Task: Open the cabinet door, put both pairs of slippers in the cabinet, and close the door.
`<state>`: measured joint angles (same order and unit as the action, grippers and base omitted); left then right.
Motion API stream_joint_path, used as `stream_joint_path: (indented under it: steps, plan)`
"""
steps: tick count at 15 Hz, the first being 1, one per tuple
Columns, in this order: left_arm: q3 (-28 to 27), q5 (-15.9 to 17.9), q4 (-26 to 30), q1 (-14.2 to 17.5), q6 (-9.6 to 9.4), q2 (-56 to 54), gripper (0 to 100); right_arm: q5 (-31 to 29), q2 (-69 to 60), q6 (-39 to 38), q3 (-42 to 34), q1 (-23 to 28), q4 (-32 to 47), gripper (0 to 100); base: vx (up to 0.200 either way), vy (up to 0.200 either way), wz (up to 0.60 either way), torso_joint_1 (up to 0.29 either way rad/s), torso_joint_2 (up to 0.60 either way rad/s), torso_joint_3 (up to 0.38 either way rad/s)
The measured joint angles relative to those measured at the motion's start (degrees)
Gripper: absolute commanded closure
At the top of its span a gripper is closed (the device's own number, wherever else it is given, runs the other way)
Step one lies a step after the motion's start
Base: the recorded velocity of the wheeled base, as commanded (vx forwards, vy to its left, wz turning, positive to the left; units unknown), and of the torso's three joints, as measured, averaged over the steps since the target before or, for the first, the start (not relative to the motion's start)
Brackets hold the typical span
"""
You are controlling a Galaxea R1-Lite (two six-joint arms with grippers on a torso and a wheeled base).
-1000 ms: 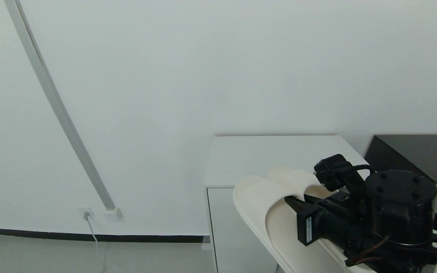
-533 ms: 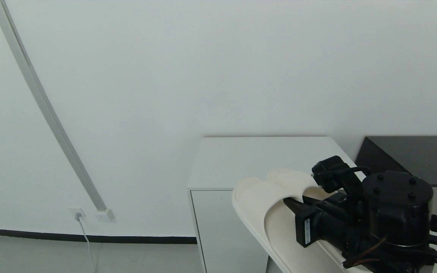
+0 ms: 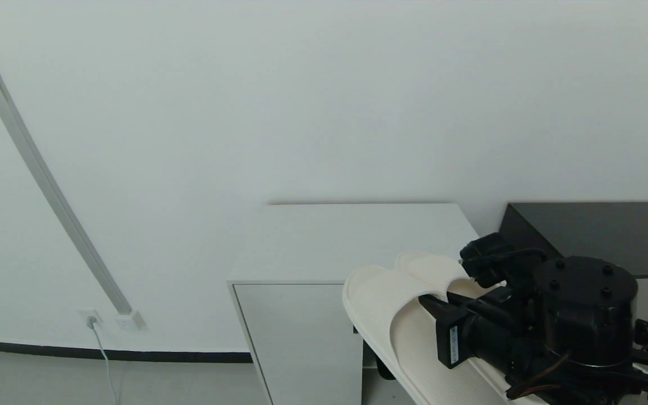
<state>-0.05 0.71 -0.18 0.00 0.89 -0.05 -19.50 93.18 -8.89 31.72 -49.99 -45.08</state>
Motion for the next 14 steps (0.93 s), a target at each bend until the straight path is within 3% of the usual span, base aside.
stream_joint_path:
  steps: [4,14]
  plan:
    - [0.02,-0.02,0.00,0.00,0.04,0.00,100,0.00,0.01,0.00,0.00,-0.02,0.00,100,0.000,-0.200,0.00,0.001,0.00,0.004]
    - [0.05,-0.02,0.05,-0.05,0.04,0.00,100,-0.01,0.01,-0.04,-0.17,-0.55,-0.10,100,0.000,0.000,0.00,0.000,0.00,0.000]
